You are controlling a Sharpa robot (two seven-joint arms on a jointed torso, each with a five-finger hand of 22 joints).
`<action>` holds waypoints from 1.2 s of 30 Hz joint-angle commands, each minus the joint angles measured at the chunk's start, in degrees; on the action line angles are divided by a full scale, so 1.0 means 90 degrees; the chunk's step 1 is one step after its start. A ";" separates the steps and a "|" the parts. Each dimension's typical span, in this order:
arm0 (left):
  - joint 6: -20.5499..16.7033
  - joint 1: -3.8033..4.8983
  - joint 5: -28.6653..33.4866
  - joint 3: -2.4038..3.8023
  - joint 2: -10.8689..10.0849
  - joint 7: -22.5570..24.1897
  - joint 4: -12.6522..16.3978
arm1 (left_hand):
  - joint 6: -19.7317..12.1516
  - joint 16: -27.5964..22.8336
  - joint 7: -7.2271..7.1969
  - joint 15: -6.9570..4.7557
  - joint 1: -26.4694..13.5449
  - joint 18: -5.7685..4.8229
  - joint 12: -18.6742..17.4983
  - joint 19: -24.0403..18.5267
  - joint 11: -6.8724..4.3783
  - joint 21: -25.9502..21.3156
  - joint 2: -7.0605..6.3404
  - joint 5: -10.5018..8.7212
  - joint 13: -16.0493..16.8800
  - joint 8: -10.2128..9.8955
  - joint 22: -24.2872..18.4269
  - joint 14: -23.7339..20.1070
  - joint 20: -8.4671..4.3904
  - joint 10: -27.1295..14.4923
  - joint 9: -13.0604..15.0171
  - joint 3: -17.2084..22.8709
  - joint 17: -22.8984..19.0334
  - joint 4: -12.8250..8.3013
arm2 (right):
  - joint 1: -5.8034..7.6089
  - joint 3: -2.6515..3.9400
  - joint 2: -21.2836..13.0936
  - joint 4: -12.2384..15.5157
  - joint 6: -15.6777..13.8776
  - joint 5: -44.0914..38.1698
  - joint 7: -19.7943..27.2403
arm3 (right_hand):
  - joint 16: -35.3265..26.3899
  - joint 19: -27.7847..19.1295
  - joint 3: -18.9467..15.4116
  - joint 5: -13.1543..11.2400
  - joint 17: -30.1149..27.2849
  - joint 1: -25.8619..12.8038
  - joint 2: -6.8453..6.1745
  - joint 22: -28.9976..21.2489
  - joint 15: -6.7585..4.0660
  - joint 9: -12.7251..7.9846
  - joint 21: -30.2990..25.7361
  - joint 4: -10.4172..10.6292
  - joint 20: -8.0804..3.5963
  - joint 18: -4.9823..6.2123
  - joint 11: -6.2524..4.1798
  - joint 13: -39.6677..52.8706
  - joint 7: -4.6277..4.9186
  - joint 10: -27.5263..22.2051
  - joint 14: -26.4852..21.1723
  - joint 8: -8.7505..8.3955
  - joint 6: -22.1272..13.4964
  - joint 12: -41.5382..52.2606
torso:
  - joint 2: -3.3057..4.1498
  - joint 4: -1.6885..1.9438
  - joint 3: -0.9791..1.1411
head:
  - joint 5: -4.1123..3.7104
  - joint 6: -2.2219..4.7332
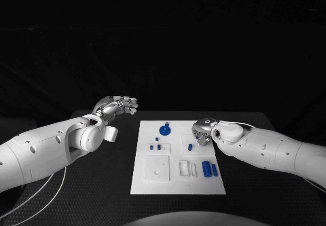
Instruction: Assemble the parts on the task board
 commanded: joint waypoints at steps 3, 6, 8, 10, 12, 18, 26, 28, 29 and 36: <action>0.0079 0.0007 0.0047 0.0006 0.0016 0.0039 0.0024 | -0.0044 -0.0039 0.0016 0.0037 -0.0041 0.0074 -0.0032 0.0002 0.0003 -0.0027 0.0018 0.0010 -0.0007 0.0021 0.0009 0.0012 0.0065 -0.0037 -0.0009 -0.0046 0.0015 0.0011 | -0.0075 -0.0006 0.0091 -0.0066 0.0060 -0.0058 0.0051 | -0.0038 0.0043 0.0044 -0.0022 0.0016 0.0019 0.0102 0.0146 -0.0008 -0.0007 0.0034 -0.0001 0.0003 0.0041 -0.0007 0.0016 -0.0008 0.0057 0.0067 0.0046 0.0048 -0.0045 | 0.0012 0.0010 0.0008 | -0.0012 -0.0039; 0.0084 0.0008 0.0047 0.0006 0.0011 0.0034 0.0041 | -0.0045 -0.0043 0.0016 0.0038 -0.0041 0.0075 -0.0032 0.0001 0.0003 -0.0028 0.0018 0.0010 -0.0007 0.0021 0.0010 0.0012 0.0065 -0.0038 -0.0010 -0.0046 0.0019 0.0012 | -0.0084 -0.0006 0.0106 -0.0069 0.0056 -0.0058 0.0055 | -0.0037 0.0047 0.0044 -0.0022 0.0021 0.0014 0.0114 0.0146 -0.0011 -0.0007 0.0039 -0.0003 0.0001 0.0041 -0.0009 0.0019 -0.0009 0.0066 0.0071 0.0049 0.0054 -0.0049 | 0.0013 0.0018 0.0011 | -0.0012 -0.0054; 0.0088 0.0008 0.0047 0.0006 0.0007 0.0033 0.0044 | -0.0047 -0.0047 0.0016 0.0038 -0.0040 0.0076 -0.0033 0.0001 0.0003 -0.0030 0.0017 0.0011 -0.0008 0.0022 0.0011 0.0012 0.0065 -0.0038 -0.0010 -0.0046 0.0022 0.0012 | -0.0086 -0.0006 0.0123 -0.0088 0.0067 -0.0055 0.0065 | -0.0037 0.0052 0.0047 -0.0023 0.0026 0.0012 0.0132 0.0146 -0.0013 -0.0008 0.0044 -0.0006 -0.0001 0.0041 -0.0012 0.0021 -0.0010 0.0075 0.0076 0.0052 0.0058 -0.0053 | 0.0018 0.0021 0.0013 | 0.0006 -0.0062; 0.0085 0.0009 0.0047 0.0006 0.0008 0.0030 0.0040 | -0.0047 -0.0049 0.0016 0.0038 -0.0040 0.0076 -0.0033 0.0001 0.0003 -0.0030 0.0017 0.0011 -0.0008 0.0022 0.0011 0.0012 0.0066 -0.0038 -0.0011 -0.0046 0.0023 0.0012 | -0.0088 -0.0006 0.0129 -0.0099 0.0079 -0.0054 0.0064 | -0.0037 0.0055 0.0049 -0.0023 0.0029 0.0009 0.0142 0.0146 -0.0015 -0.0008 0.0047 -0.0008 -0.0003 0.0041 -0.0013 0.0023 -0.0010 0.0082 0.0079 0.0055 0.0062 -0.0055 | 0.0020 0.0024 0.0016 | 0.0008 -0.0065; 0.0090 0.0010 0.0047 0.0006 0.0005 0.0030 0.0042 | -0.0047 -0.0051 0.0016 0.0038 -0.0041 0.0077 -0.0033 0.0000 0.0003 -0.0031 0.0016 0.0011 -0.0008 0.0022 0.0012 0.0013 0.0066 -0.0039 -0.0011 -0.0047 0.0026 0.0012 | -0.0090 -0.0006 0.0138 -0.0118 0.0092 -0.0054 0.0067 | -0.0035 0.0062 0.0049 -0.0025 0.0037 0.0003 0.0162 0.0147 -0.0019 -0.0007 0.0055 -0.0014 -0.0006 0.0041 -0.0018 0.0029 -0.0012 0.0099 0.0088 0.0063 0.0075 -0.0058 | 0.0019 0.0028 0.0016 | 0.0001 -0.0074; 0.0091 0.0013 0.0047 0.0006 0.0004 0.0019 0.0046 | -0.0052 -0.0061 0.0018 0.0040 -0.0047 0.0078 -0.0034 0.0000 0.0005 -0.0034 0.0013 0.0010 -0.0009 0.0022 0.0015 0.0015 0.0068 -0.0041 -0.0013 -0.0050 0.0036 0.0017 | -0.0100 -0.0006 0.0165 -0.0147 0.0082 -0.0111 0.0031 | -0.0036 0.0077 0.0089 -0.0045 0.0083 0.0026 0.0384 0.0146 -0.0048 0.0007 0.0089 -0.0099 -0.0026 0.0041 -0.0050 0.0065 -0.0036 0.0207 0.0107 0.0119 0.0160 -0.0071 | 0.0019 0.0023 0.0012 | -0.0003 -0.0076; 0.0103 0.0013 0.0047 0.0006 0.0005 0.0006 0.0051 | -0.0060 -0.0076 0.0020 0.0042 -0.0054 0.0081 -0.0036 0.0000 0.0007 -0.0039 0.0007 0.0010 -0.0011 0.0021 0.0020 0.0019 0.0071 -0.0045 -0.0016 -0.0054 0.0052 0.0023 | -0.0119 -0.0006 0.0217 -0.0164 0.0003 -0.0333 -0.0027 | 0.0038 0.0167 0.0101 -0.0060 0.0216 0.0079 0.0653 0.0158 -0.0142 0.0106 0.0223 -0.0327 -0.0076 0.0041 -0.0156 0.0180 -0.0179 0.0523 0.0190 0.0323 0.0472 0.0000 | 0.0023 0.0025 0.0011 | -0.0015 -0.0077; 0.0099 0.0013 0.0047 0.0006 0.0005 0.0003 0.0050 | -0.0062 -0.0079 0.0021 0.0042 -0.0055 0.0081 -0.0037 0.0000 0.0007 -0.0040 0.0007 0.0010 -0.0011 0.0021 0.0021 0.0019 0.0071 -0.0046 -0.0017 -0.0054 0.0054 0.0024 | -0.0127 -0.0006 0.0225 -0.0166 0.0008 -0.0363 -0.0039 | 0.0097 0.0240 0.0094 -0.0061 0.0277 0.0108 0.0703 0.0159 -0.0191 0.0147 0.0287 -0.0376 -0.0110 0.0041 -0.0207 0.0228 -0.0229 0.0647 0.0253 0.0391 0.0575 0.0046 | 0.0025 0.0027 0.0011 | -0.0029 -0.0076; 0.0101 0.0013 0.0047 0.0006 0.0002 0.0001 0.0052 | -0.0062 -0.0080 0.0021 0.0042 -0.0054 0.0082 -0.0037 0.0000 0.0007 -0.0041 0.0006 0.0010 -0.0011 0.0021 0.0021 0.0019 0.0071 -0.0046 -0.0017 -0.0054 0.0056 0.0023 | -0.0131 -0.0006 0.0231 -0.0170 -0.0010 -0.0374 -0.0039 | 0.0117 0.0266 0.0092 -0.0061 0.0305 0.0119 0.0714 0.0158 -0.0207 0.0161 0.0314 -0.0399 -0.0125 0.0041 -0.0223 0.0246 -0.0243 0.0683 0.0272 0.0410 0.0603 0.0054 | 0.0026 0.0026 0.0012 | -0.0032 -0.0077; 0.0108 0.0014 0.0047 0.0006 -0.0002 -0.0007 0.0055 | -0.0066 -0.0087 0.0022 0.0042 -0.0051 0.0084 -0.0037 0.0000 0.0007 -0.0043 0.0004 0.0010 -0.0012 0.0020 0.0024 0.0022 0.0071 -0.0048 -0.0018 -0.0053 0.0064 0.0022 | -0.0160 -0.0006 0.0230 -0.0165 -0.0158 -0.0437 -0.0055 | 0.0173 0.0327 0.0107 -0.0060 0.0410 0.0156 0.0717 0.0156 -0.0255 0.0208 0.0404 -0.0437 -0.0165 0.0041 -0.0272 0.0316 -0.0289 0.0798 0.0314 0.0468 0.0698 0.0070 | 0.0028 0.0022 0.0014 | -0.0029 -0.0094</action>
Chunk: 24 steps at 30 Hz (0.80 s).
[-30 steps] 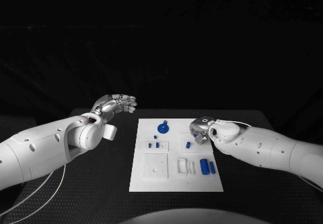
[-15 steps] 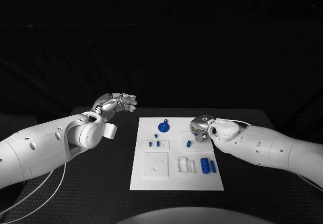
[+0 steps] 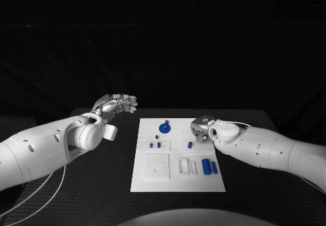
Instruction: Assemble the parts on the task board
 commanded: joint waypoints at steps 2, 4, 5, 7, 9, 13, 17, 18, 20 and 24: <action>0.0091 0.0011 0.0040 0.0006 0.0007 0.0018 0.0020 | -0.0045 -0.0041 0.0000 0.0042 -0.0050 0.0083 -0.0038 -0.0001 0.0007 -0.0044 0.0002 0.0010 -0.0007 0.0020 0.0008 0.0023 0.0026 -0.0049 -0.0012 -0.0037 0.0013 0.0005 | -0.0076 -0.0035 0.0034 0.0062 -0.0005 -0.0117 0.0150 | 0.0056 0.0059 0.0012 -0.0036 0.0048 0.0045 0.0037 0.0157 -0.0051 0.0024 0.0063 -0.0036 0.0002 0.0044 -0.0007 0.0044 -0.0024 0.0095 0.0020 0.0047 0.0076 0.0037 | 0.0002 -0.0005 0.0004 | 0.0007 -0.0016; 0.0095 0.0011 0.0040 0.0006 0.0006 0.0013 0.0019 | -0.0050 -0.0047 0.0001 0.0043 -0.0050 0.0083 -0.0039 -0.0001 0.0008 -0.0046 -0.0002 0.0010 -0.0008 0.0019 0.0010 0.0023 0.0027 -0.0051 -0.0013 -0.0038 0.0019 0.0004 | -0.0079 -0.0035 0.0029 0.0078 -0.0056 -0.0118 0.0159 | 0.0065 0.0068 0.0019 -0.0036 0.0072 0.0047 0.0025 0.0155 -0.0059 0.0032 0.0082 -0.0035 -0.0004 0.0044 -0.0016 0.0060 -0.0031 0.0114 0.0028 0.0054 0.0092 0.0036 | 0.0002 -0.0008 0.0005 | 0.0012 -0.0019; 0.0097 0.0011 0.0040 0.0006 0.0005 0.0013 0.0019 | -0.0053 -0.0050 0.0002 0.0043 -0.0050 0.0084 -0.0039 -0.0001 0.0008 -0.0047 -0.0002 0.0010 -0.0008 0.0018 0.0011 0.0023 0.0027 -0.0051 -0.0014 -0.0038 0.0022 0.0005 | -0.0083 -0.0035 0.0026 0.0085 -0.0098 -0.0118 0.0161 | 0.0068 0.0071 0.0021 -0.0036 0.0080 0.0048 0.0022 0.0155 -0.0062 0.0035 0.0087 -0.0034 -0.0006 0.0044 -0.0019 0.0065 -0.0034 0.0121 0.0030 0.0057 0.0097 0.0037 | 0.0002 -0.0010 0.0005 | 0.0015 -0.0021; 0.0097 0.0011 0.0040 0.0006 0.0005 0.0010 0.0019 | -0.0055 -0.0054 0.0003 0.0043 -0.0050 0.0084 -0.0040 -0.0001 0.0009 -0.0048 -0.0003 0.0010 -0.0009 0.0017 0.0012 0.0024 0.0027 -0.0053 -0.0015 -0.0039 0.0026 0.0005 | -0.0087 -0.0035 0.0022 0.0095 -0.0161 -0.0118 0.0163 | 0.0078 0.0083 0.0029 -0.0036 0.0104 0.0053 0.0013 0.0155 -0.0071 0.0044 0.0107 -0.0035 -0.0013 0.0044 -0.0028 0.0081 -0.0043 0.0143 0.0041 0.0066 0.0117 0.0037 | 0.0004 -0.0011 0.0006 | 0.0017 -0.0022; 0.0097 0.0011 0.0040 0.0006 0.0009 0.0012 0.0015 | -0.0058 -0.0057 0.0004 0.0044 -0.0051 0.0084 -0.0040 -0.0001 0.0010 -0.0049 -0.0003 0.0010 -0.0009 0.0017 0.0013 0.0024 0.0028 -0.0053 -0.0016 -0.0039 0.0029 0.0006 | -0.0090 -0.0035 0.0013 0.0110 -0.0243 -0.0120 0.0160 | 0.0084 0.0093 0.0035 -0.0035 0.0122 0.0055 0.0005 0.0154 -0.0079 0.0049 0.0122 -0.0034 -0.0019 0.0044 -0.0036 0.0094 -0.0049 0.0161 0.0049 0.0071 0.0130 0.0038 | 0.0004 -0.0013 0.0005 | 0.0013 -0.0017; 0.0101 0.0011 0.0040 0.0006 0.0011 0.0012 0.0011 | -0.0060 -0.0061 0.0005 0.0044 -0.0051 0.0085 -0.0040 -0.0001 0.0010 -0.0050 -0.0003 0.0010 -0.0010 0.0017 0.0014 0.0024 0.0029 -0.0054 -0.0017 -0.0039 0.0032 0.0007 | -0.0090 -0.0035 0.0001 0.0136 -0.0411 -0.0131 0.0161 | 0.0092 0.0108 0.0044 -0.0035 0.0144 0.0060 -0.0004 0.0154 -0.0087 0.0057 0.0143 -0.0033 -0.0027 0.0044 -0.0045 0.0110 -0.0056 0.0182 0.0062 0.0079 0.0147 0.0039 | 0.0003 -0.0009 0.0004 | 0.0006 -0.0010; 0.0101 0.0011 0.0040 0.0006 0.0008 0.0011 0.0002 | -0.0061 -0.0064 0.0006 0.0045 -0.0053 0.0085 -0.0041 -0.0001 0.0011 -0.0051 -0.0002 0.0010 -0.0010 0.0016 0.0015 0.0024 0.0029 -0.0055 -0.0017 -0.0039 0.0036 0.0009 | -0.0091 -0.0033 -0.0035 0.0190 -0.0550 -0.0137 0.0150 | 0.0114 0.0154 0.0073 -0.0035 0.0181 0.0074 -0.0032 0.0155 -0.0109 0.0073 0.0187 -0.0020 -0.0047 0.0044 -0.0066 0.0141 -0.0075 0.0236 0.0098 0.0099 0.0190 0.0053 | 0.0006 -0.0008 0.0006 | 0.0005 -0.0012; 0.0102 0.0011 0.0040 0.0006 0.0006 0.0012 -0.0002 | -0.0062 -0.0066 0.0006 0.0045 -0.0053 0.0085 -0.0041 -0.0001 0.0011 -0.0052 -0.0001 0.0010 -0.0010 0.0016 0.0016 0.0024 0.0030 -0.0055 -0.0017 -0.0040 0.0037 0.0010 | -0.0090 -0.0032 -0.0048 0.0206 -0.0581 -0.0144 0.0142 | 0.0116 0.0160 0.0081 -0.0035 0.0189 0.0073 -0.0037 0.0154 -0.0111 0.0076 0.0195 -0.0015 -0.0051 0.0044 -0.0069 0.0148 -0.0077 0.0244 0.0101 0.0101 0.0195 0.0053 | 0.0006 -0.0008 0.0006 | 0.0005 -0.0012; 0.0102 0.0011 0.0040 0.0006 0.0005 0.0013 -0.0009 | -0.0063 -0.0069 0.0007 0.0045 -0.0055 0.0085 -0.0041 -0.0001 0.0011 -0.0053 -0.0001 0.0010 -0.0010 0.0016 0.0017 0.0024 0.0030 -0.0056 -0.0018 -0.0040 0.0040 0.0011 | -0.0090 -0.0030 -0.0076 0.0239 -0.0635 -0.0156 0.0127 | 0.0119 0.0171 0.0095 -0.0035 0.0203 0.0071 -0.0047 0.0153 -0.0116 0.0081 0.0209 -0.0008 -0.0057 0.0044 -0.0074 0.0159 -0.0080 0.0256 0.0107 0.0103 0.0204 0.0052 | 0.0006 -0.0008 0.0005 | 0.0006 -0.0005; 0.0103 0.0011 0.0040 0.0006 0.0002 0.0014 -0.0011 | -0.0065 -0.0073 0.0008 0.0046 -0.0055 0.0085 -0.0041 -0.0002 0.0011 -0.0054 -0.0002 0.0010 -0.0011 0.0016 0.0018 0.0025 0.0031 -0.0057 -0.0019 -0.0041 0.0044 0.0012 | -0.0089 -0.0023 -0.0131 0.0289 -0.0670 -0.0167 0.0108 | 0.0125 0.0186 0.0120 -0.0035 0.0227 0.0067 -0.0071 0.0152 -0.0124 0.0091 0.0232 0.0000 -0.0067 0.0044 -0.0082 0.0179 -0.0087 0.0277 0.0117 0.0108 0.0219 0.0050 | 0.0006 -0.0009 0.0005 | 0.0007 -0.0004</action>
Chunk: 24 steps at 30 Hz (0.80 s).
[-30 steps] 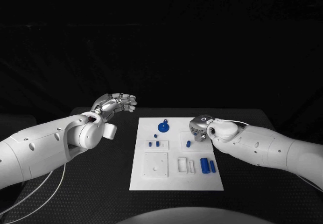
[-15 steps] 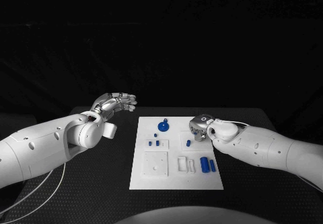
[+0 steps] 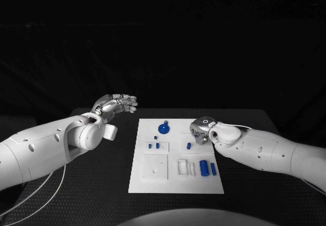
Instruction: Assemble the parts on the task board
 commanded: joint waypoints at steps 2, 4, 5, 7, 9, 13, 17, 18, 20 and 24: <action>0.0086 0.0010 0.0038 0.0006 0.0003 0.0037 0.0001 | -0.0043 -0.0025 -0.0015 0.0023 -0.0055 0.0086 -0.0041 -0.0002 -0.0012 -0.0030 -0.0002 0.0010 -0.0006 0.0017 0.0007 0.0002 0.0031 -0.0034 -0.0008 -0.0041 0.0009 0.0012 | 0.0000 0.0018 -0.0025 0.0094 -0.0217 -0.0086 0.0125 | 0.0031 0.0057 0.0048 -0.0020 0.0018 0.0033 -0.0038 0.0146 -0.0034 0.0011 0.0034 0.0009 -0.0014 0.0053 -0.0013 0.0021 -0.0012 0.0054 0.0018 0.0017 0.0059 0.0023 | 0.0002 0.0000 0.0000 | 0.0005 0.0007; 0.0088 0.0009 0.0038 0.0006 0.0010 0.0041 -0.0012 | -0.0043 -0.0027 -0.0015 0.0024 -0.0055 0.0087 -0.0041 -0.0002 -0.0012 -0.0031 -0.0001 0.0010 -0.0006 0.0017 0.0008 0.0002 0.0031 -0.0034 -0.0008 -0.0041 0.0010 0.0012 | 0.0000 0.0035 -0.0039 0.0113 -0.0227 -0.0089 0.0125 | 0.0033 0.0061 0.0054 -0.0020 0.0024 0.0031 -0.0042 0.0145 -0.0036 0.0014 0.0040 0.0012 -0.0017 0.0053 -0.0015 0.0026 -0.0014 0.0058 0.0020 0.0018 0.0063 0.0023 | 0.0002 -0.0003 0.0000 | 0.0004 0.0011; 0.0089 0.0009 0.0038 0.0006 0.0017 0.0040 -0.0024 | -0.0044 -0.0028 -0.0015 0.0024 -0.0055 0.0087 -0.0042 -0.0002 -0.0011 -0.0031 -0.0001 0.0010 -0.0006 0.0017 0.0008 0.0002 0.0031 -0.0034 -0.0008 -0.0041 0.0011 0.0013 | 0.0001 0.0044 -0.0052 0.0130 -0.0234 -0.0089 0.0127 | 0.0033 0.0062 0.0056 -0.0020 0.0026 0.0031 -0.0044 0.0145 -0.0037 0.0015 0.0042 0.0013 -0.0017 0.0053 -0.0016 0.0028 -0.0015 0.0061 0.0022 0.0019 0.0065 0.0023 | 0.0002 -0.0003 0.0000 | 0.0004 0.0011; 0.0094 0.0008 0.0038 0.0006 0.0022 0.0036 -0.0041 | -0.0045 -0.0031 -0.0014 0.0024 -0.0056 0.0087 -0.0042 -0.0002 -0.0011 -0.0032 -0.0001 0.0010 -0.0006 0.0017 0.0009 0.0002 0.0032 -0.0034 -0.0009 -0.0041 0.0014 0.0014 | 0.0002 0.0062 -0.0080 0.0167 -0.0237 -0.0087 0.0135 | 0.0035 0.0066 0.0062 -0.0020 0.0033 0.0030 -0.0050 0.0145 -0.0039 0.0017 0.0048 0.0015 -0.0020 0.0053 -0.0018 0.0033 -0.0017 0.0065 0.0024 0.0020 0.0069 0.0021 | 0.0004 -0.0004 0.0001 | 0.0002 0.0009; 0.0092 0.0008 0.0038 0.0006 0.0020 0.0038 -0.0048 | -0.0046 -0.0034 -0.0014 0.0025 -0.0058 0.0087 -0.0042 -0.0002 -0.0011 -0.0033 0.0000 0.0010 -0.0006 0.0017 0.0010 0.0002 0.0032 -0.0035 -0.0009 -0.0042 0.0017 0.0015 | 0.0003 0.0079 -0.0108 0.0206 -0.0244 -0.0086 0.0136 | 0.0036 0.0069 0.0066 -0.0020 0.0037 0.0028 -0.0053 0.0145 -0.0040 0.0019 0.0053 0.0018 -0.0021 0.0053 -0.0019 0.0037 -0.0018 0.0069 0.0026 0.0021 0.0071 0.0021 | 0.0006 -0.0004 0.0002 | -0.0002 0.0002; 0.0087 0.0008 0.0038 0.0006 0.0018 0.0040 -0.0064 | -0.0048 -0.0040 -0.0013 0.0026 -0.0061 0.0087 -0.0042 -0.0002 -0.0010 -0.0035 0.0001 0.0009 -0.0007 0.0017 0.0012 0.0002 0.0034 -0.0036 -0.0010 -0.0043 0.0024 0.0018 | 0.0007 0.0123 -0.0148 0.0265 -0.0262 -0.0081 0.0136 | 0.0038 0.0072 0.0073 -0.0020 0.0045 0.0027 -0.0059 0.0145 -0.0042 0.0022 0.0059 0.0021 -0.0024 0.0053 -0.0021 0.0044 -0.0020 0.0074 0.0029 0.0022 0.0075 0.0019 | 0.0005 -0.0004 0.0003 | 0.0001 -0.0003; 0.0091 0.0008 0.0038 0.0006 0.0020 0.0039 -0.0060 | -0.0049 -0.0045 -0.0012 0.0026 -0.0061 0.0088 -0.0042 -0.0002 -0.0010 -0.0036 0.0001 0.0010 -0.0007 0.0018 0.0013 0.0003 0.0034 -0.0036 -0.0011 -0.0043 0.0028 0.0019 | 0.0025 0.0147 -0.0174 0.0297 -0.0262 -0.0078 0.0131 | 0.0039 0.0074 0.0078 -0.0020 0.0051 0.0026 -0.0062 0.0145 -0.0043 0.0024 0.0064 0.0025 -0.0026 0.0053 -0.0022 0.0048 -0.0021 0.0078 0.0031 0.0022 0.0078 0.0018 | 0.0006 -0.0002 0.0003 | -0.0010 0.0004; 0.0092 0.0008 0.0038 0.0006 0.0019 0.0038 -0.0059 | -0.0050 -0.0046 -0.0012 0.0026 -0.0061 0.0088 -0.0042 -0.0003 -0.0010 -0.0037 0.0001 0.0010 -0.0007 0.0018 0.0013 0.0003 0.0034 -0.0036 -0.0011 -0.0043 0.0029 0.0019 | 0.0029 0.0149 -0.0180 0.0303 -0.0263 -0.0076 0.0134 | 0.0039 0.0075 0.0079 -0.0020 0.0053 0.0026 -0.0063 0.0145 -0.0044 0.0025 0.0066 0.0025 -0.0026 0.0053 -0.0023 0.0050 -0.0021 0.0078 0.0032 0.0023 0.0079 0.0017 | 0.0006 -0.0003 0.0004 | -0.0011 0.0003; 0.0093 0.0008 0.0038 0.0006 0.0019 0.0036 -0.0062 | -0.0050 -0.0047 -0.0012 0.0026 -0.0061 0.0088 -0.0042 -0.0003 -0.0010 -0.0037 0.0002 0.0010 -0.0008 0.0018 0.0014 0.0003 0.0034 -0.0037 -0.0011 -0.0043 0.0031 0.0019 | 0.0040 0.0155 -0.0210 0.0341 -0.0256 -0.0065 0.0137 | 0.0040 0.0076 0.0081 -0.0020 0.0055 0.0025 -0.0065 0.0145 -0.0044 0.0026 0.0068 0.0027 -0.0027 0.0053 -0.0023 0.0052 -0.0022 0.0080 0.0032 0.0023 0.0080 0.0016 | 0.0006 -0.0001 0.0003 | -0.0011 -0.0003; 0.0094 0.0008 0.0038 0.0006 0.0014 0.0034 -0.0070 | -0.0051 -0.0052 -0.0012 0.0027 -0.0062 0.0088 -0.0043 -0.0003 -0.0010 -0.0039 0.0001 0.0010 -0.0008 0.0018 0.0015 0.0003 0.0035 -0.0037 -0.0012 -0.0044 0.0035 0.0020 | 0.0069 0.0170 -0.0286 0.0452 -0.0244 -0.0043 0.0137 | 0.0040 0.0077 0.0085 -0.0020 0.0060 0.0024 -0.0068 0.0144 -0.0045 0.0028 0.0072 0.0029 -0.0028 0.0053 -0.0025 0.0056 -0.0023 0.0083 0.0034 0.0023 0.0083 0.0016 | 0.0005 0.0001 0.0005 | -0.0015 -0.0004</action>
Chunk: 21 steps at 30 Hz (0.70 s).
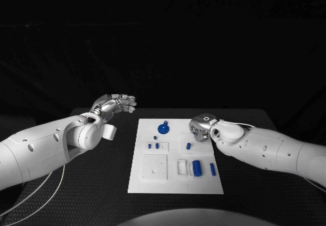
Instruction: Assemble the parts on the task board
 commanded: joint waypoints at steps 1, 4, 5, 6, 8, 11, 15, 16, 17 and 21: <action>0.0081 0.0008 0.0037 0.0006 0.0005 0.0037 -0.0002 | -0.0051 -0.0028 -0.0012 0.0027 -0.0062 0.0089 -0.0043 -0.0003 -0.0010 -0.0039 0.0002 0.0010 -0.0009 0.0018 0.0010 0.0003 0.0035 -0.0037 -0.0008 -0.0027 0.0007 0.0003 | 0.0042 0.0017 -0.0083 0.0133 -0.0050 -0.0037 0.0051 | 0.0041 0.0056 0.0033 -0.0005 0.0008 0.0055 0.0011 0.0145 -0.0036 0.0007 0.0043 0.0012 -0.0007 0.0088 0.0005 0.0011 0.0000 0.0050 0.0006 0.0024 0.0061 0.0016 | 0.0000 0.0006 0.0000 | -0.0005 -0.0004; 0.0084 0.0008 0.0037 0.0005 -0.0006 0.0035 0.0000 | -0.0052 -0.0030 -0.0012 0.0027 -0.0062 0.0089 -0.0043 -0.0003 -0.0010 -0.0040 0.0001 0.0010 -0.0009 0.0019 0.0011 0.0003 0.0035 -0.0038 -0.0008 -0.0027 0.0010 0.0004 | 0.0105 0.0050 -0.0207 0.0338 -0.0059 0.0003 0.0034 | 0.0041 0.0056 0.0036 -0.0004 0.0011 0.0055 0.0009 0.0145 -0.0036 0.0008 0.0045 0.0014 -0.0008 0.0088 0.0005 0.0013 -0.0001 0.0051 0.0007 0.0024 0.0063 0.0014 | 0.0000 0.0003 0.0000 | -0.0001 -0.0008; 0.0084 0.0008 0.0037 0.0005 -0.0007 0.0034 -0.0002 | -0.0052 -0.0031 -0.0012 0.0027 -0.0062 0.0089 -0.0043 -0.0003 -0.0010 -0.0040 0.0001 0.0010 -0.0009 0.0019 0.0011 0.0003 0.0035 -0.0038 -0.0008 -0.0027 0.0011 0.0004 | 0.0128 0.0066 -0.0261 0.0434 -0.0077 0.0035 0.0036 | 0.0041 0.0056 0.0038 -0.0004 0.0012 0.0055 0.0008 0.0145 -0.0036 0.0008 0.0046 0.0015 -0.0008 0.0088 0.0005 0.0014 -0.0001 0.0051 0.0007 0.0024 0.0063 0.0014 | 0.0000 -0.0002 -0.0002 | 0.0013 -0.0008; 0.0083 0.0009 0.0037 0.0005 -0.0007 0.0033 -0.0010 | -0.0052 -0.0032 -0.0012 0.0027 -0.0062 0.0089 -0.0043 -0.0003 -0.0010 -0.0041 0.0001 0.0010 -0.0009 0.0019 0.0011 0.0003 0.0035 -0.0038 -0.0008 -0.0027 0.0012 0.0004 | 0.0159 0.0088 -0.0342 0.0586 -0.0138 0.0151 0.0064 | 0.0041 0.0056 0.0039 -0.0004 0.0013 0.0055 0.0007 0.0145 -0.0037 0.0009 0.0047 0.0016 -0.0008 0.0088 0.0005 0.0015 -0.0001 0.0052 0.0007 0.0024 0.0063 0.0013 | 0.0001 -0.0004 -0.0003 | 0.0028 -0.0009; 0.0080 0.0009 0.0037 0.0005 -0.0008 0.0031 -0.0029 | -0.0053 -0.0035 -0.0012 0.0027 -0.0062 0.0089 -0.0043 -0.0003 -0.0009 -0.0042 0.0000 0.0010 -0.0010 0.0019 0.0012 0.0003 0.0036 -0.0039 -0.0008 -0.0027 0.0014 0.0004 | 0.0197 0.0130 -0.0457 0.0850 -0.0241 0.0358 0.0139 | 0.0041 0.0057 0.0043 -0.0004 0.0017 0.0054 0.0001 0.0145 -0.0037 0.0010 0.0049 0.0019 -0.0009 0.0088 0.0004 0.0018 -0.0002 0.0054 0.0008 0.0024 0.0064 0.0012 | 0.0001 -0.0005 -0.0003 | 0.0036 -0.0004; 0.0082 0.0009 0.0037 0.0005 -0.0010 0.0031 -0.0047 | -0.0053 -0.0038 -0.0012 0.0028 -0.0061 0.0090 -0.0043 -0.0004 -0.0009 -0.0043 0.0000 0.0010 -0.0010 0.0020 0.0013 0.0003 0.0036 -0.0039 -0.0009 -0.0027 0.0017 0.0004 | 0.0207 0.0214 -0.0532 0.1171 -0.0344 0.0791 0.0278 | 0.0041 0.0059 0.0049 -0.0004 0.0022 0.0054 -0.0005 0.0144 -0.0038 0.0012 0.0053 0.0025 -0.0011 0.0088 0.0003 0.0022 -0.0003 0.0056 0.0009 0.0024 0.0066 0.0010 | 0.0002 -0.0008 -0.0004 | 0.0062 -0.0001; 0.0083 0.0010 0.0037 0.0005 -0.0001 0.0030 -0.0061 | -0.0054 -0.0041 -0.0012 0.0028 -0.0061 0.0090 -0.0044 -0.0004 -0.0009 -0.0044 0.0000 0.0010 -0.0010 0.0020 0.0013 0.0003 0.0036 -0.0039 -0.0009 -0.0027 0.0020 0.0004 | 0.0206 0.0217 -0.0490 0.1427 -0.0421 0.1004 0.0389 | 0.0040 0.0062 0.0060 -0.0003 0.0029 0.0054 -0.0004 0.0142 -0.0039 0.0014 0.0058 0.0037 -0.0012 0.0088 0.0003 0.0028 -0.0002 0.0056 0.0009 0.0020 0.0063 0.0004 | 0.0002 -0.0004 -0.0003 | 0.0128 -0.0001; 0.0084 0.0010 0.0037 0.0005 0.0005 0.0029 -0.0068 | -0.0054 -0.0041 -0.0012 0.0028 -0.0061 0.0090 -0.0044 -0.0004 -0.0009 -0.0044 0.0000 0.0011 -0.0010 0.0020 0.0014 0.0003 0.0036 -0.0040 -0.0009 -0.0027 0.0021 0.0004 | 0.0206 0.0217 -0.0468 0.1485 -0.0437 0.1028 0.0420 | 0.0040 0.0062 0.0060 -0.0004 0.0030 0.0054 -0.0005 0.0142 -0.0039 0.0014 0.0059 0.0038 -0.0012 0.0088 0.0003 0.0028 -0.0001 0.0056 0.0009 0.0020 0.0063 0.0004 | 0.0002 0.0003 -0.0003 | 0.0142 -0.0002; 0.0085 0.0010 0.0037 0.0005 0.0007 0.0028 -0.0070 | -0.0054 -0.0043 -0.0012 0.0028 -0.0061 0.0090 -0.0044 -0.0004 -0.0009 -0.0045 0.0000 0.0011 -0.0010 0.0020 0.0014 0.0003 0.0036 -0.0040 -0.0009 -0.0027 0.0022 0.0004 | 0.0204 0.0217 -0.0442 0.1541 -0.0476 0.1030 0.0444 | 0.0039 0.0063 0.0062 -0.0003 0.0031 0.0053 -0.0003 0.0141 -0.0038 0.0014 0.0060 0.0041 -0.0013 0.0088 0.0004 0.0030 -0.0001 0.0054 0.0009 0.0018 0.0061 0.0001 | 0.0002 0.0008 -0.0001 | 0.0172 -0.0007; 0.0084 0.0010 0.0037 0.0005 0.0008 0.0021 -0.0094 | -0.0056 -0.0048 -0.0011 0.0029 -0.0063 0.0090 -0.0044 -0.0005 -0.0009 -0.0047 -0.0001 0.0010 -0.0011 0.0021 0.0015 0.0004 0.0037 -0.0040 -0.0010 -0.0028 0.0027 0.0006 | 0.0197 0.0217 -0.0369 0.1695 -0.0615 0.1182 0.0569 | 0.0035 0.0063 0.0067 -0.0002 0.0035 0.0052 0.0003 0.0140 -0.0037 0.0014 0.0063 0.0049 -0.0013 0.0088 0.0006 0.0033 0.0002 0.0050 0.0007 0.0014 0.0055 -0.0005 | 0.0002 0.0016 0.0003 | 0.0300 -0.0031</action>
